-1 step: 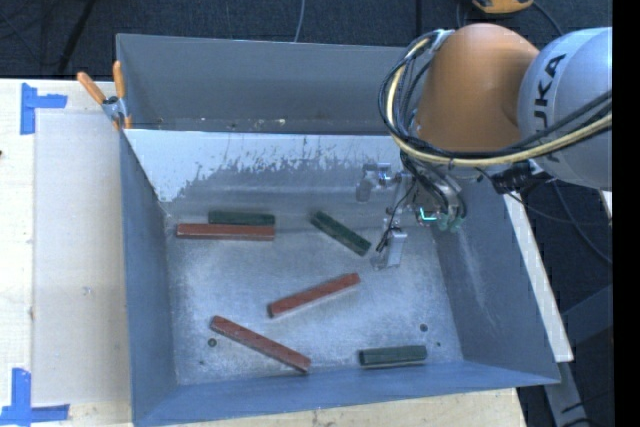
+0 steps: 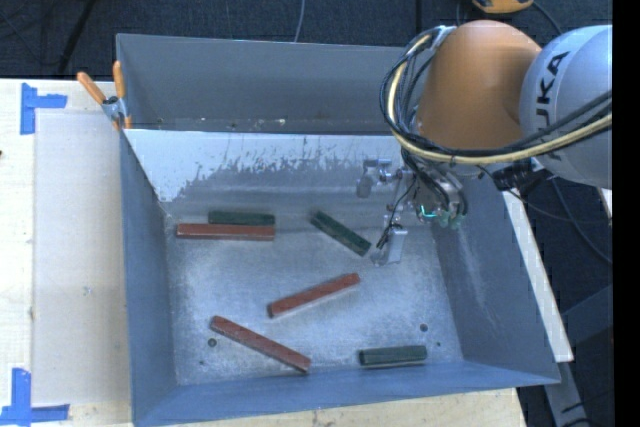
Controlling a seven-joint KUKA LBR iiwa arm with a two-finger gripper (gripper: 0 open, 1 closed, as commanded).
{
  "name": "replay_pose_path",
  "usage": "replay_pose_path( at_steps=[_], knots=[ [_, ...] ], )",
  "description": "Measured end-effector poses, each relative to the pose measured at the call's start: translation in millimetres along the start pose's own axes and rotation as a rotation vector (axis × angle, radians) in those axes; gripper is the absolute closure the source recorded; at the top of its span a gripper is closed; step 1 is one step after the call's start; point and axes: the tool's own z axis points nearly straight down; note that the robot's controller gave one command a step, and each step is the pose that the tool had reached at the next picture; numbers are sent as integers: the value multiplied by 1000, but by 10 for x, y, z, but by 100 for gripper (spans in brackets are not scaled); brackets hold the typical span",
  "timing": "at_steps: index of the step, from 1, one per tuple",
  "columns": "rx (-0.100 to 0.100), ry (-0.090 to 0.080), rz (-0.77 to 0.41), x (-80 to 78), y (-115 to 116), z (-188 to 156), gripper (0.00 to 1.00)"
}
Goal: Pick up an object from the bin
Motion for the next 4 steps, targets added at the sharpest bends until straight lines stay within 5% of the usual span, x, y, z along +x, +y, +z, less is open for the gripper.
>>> replay_pose_path(
  at_steps=[1,2,3,4],
  knots=[
    [0,-8,-9,74,-21,445,0],
    [0,-2,-156,320,-22,1091,0],
    [-1,-1,-502,54,24,1355,100],
    [-1,-1,-500,55,23,1356,0]
  ],
)
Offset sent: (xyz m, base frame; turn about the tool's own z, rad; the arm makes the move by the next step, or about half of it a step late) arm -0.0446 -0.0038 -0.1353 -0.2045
